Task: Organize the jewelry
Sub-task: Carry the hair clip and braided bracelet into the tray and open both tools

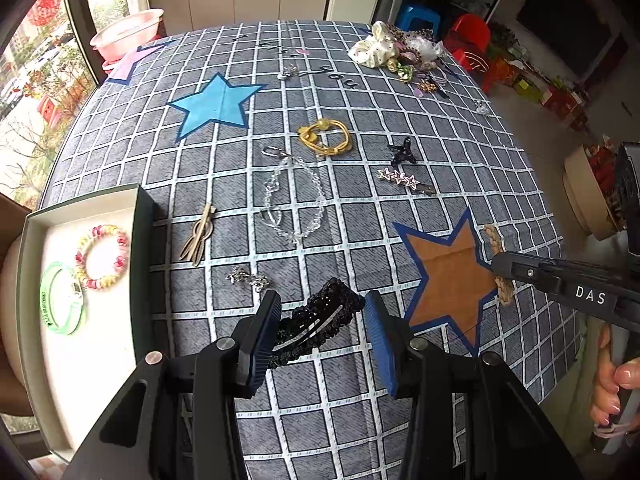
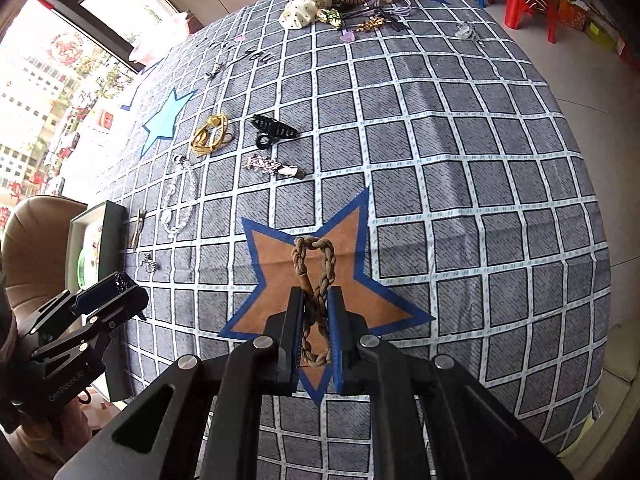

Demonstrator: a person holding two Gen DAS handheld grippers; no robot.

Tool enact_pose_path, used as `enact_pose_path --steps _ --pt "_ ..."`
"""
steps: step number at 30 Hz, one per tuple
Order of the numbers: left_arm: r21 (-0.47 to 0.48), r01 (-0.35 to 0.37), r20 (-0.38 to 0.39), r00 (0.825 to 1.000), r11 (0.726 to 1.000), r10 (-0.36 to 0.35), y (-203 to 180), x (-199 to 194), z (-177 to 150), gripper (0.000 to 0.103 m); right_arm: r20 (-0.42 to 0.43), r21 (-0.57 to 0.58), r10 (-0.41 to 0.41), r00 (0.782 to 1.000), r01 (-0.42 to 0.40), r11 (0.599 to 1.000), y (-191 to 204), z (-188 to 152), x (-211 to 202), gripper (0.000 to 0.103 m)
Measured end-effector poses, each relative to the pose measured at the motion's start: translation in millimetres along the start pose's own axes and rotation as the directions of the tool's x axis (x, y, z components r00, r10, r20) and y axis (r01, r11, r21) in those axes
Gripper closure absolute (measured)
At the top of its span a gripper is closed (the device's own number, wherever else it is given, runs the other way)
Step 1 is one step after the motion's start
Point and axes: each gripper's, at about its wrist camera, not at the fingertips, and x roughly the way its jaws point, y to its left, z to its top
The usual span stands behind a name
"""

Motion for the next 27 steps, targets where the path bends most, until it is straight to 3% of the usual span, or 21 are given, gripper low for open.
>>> enact_pose_path --steps 6,12,19,27 --pt "-0.082 -0.044 0.039 0.998 0.996 0.048 41.4 -29.4 -12.7 0.052 0.002 -0.080 0.064 0.998 -0.064 0.995 39.0 0.2 -16.6 0.090" --pt "-0.185 -0.106 0.061 0.991 0.977 0.119 92.0 -51.0 -31.1 0.052 -0.025 -0.199 0.134 0.991 -0.136 0.970 111.5 7.0 -3.9 0.090" --pt "-0.302 -0.185 0.055 0.976 0.935 0.210 157.4 -65.4 -57.2 0.052 -0.090 -0.333 0.204 0.975 -0.222 0.916 198.6 7.9 21.8 0.090" --pt "-0.400 -0.245 -0.003 0.964 0.883 0.266 220.0 -53.5 -82.2 0.052 -0.196 -0.451 0.212 0.957 -0.280 0.847 281.4 0.1 69.7 0.090"
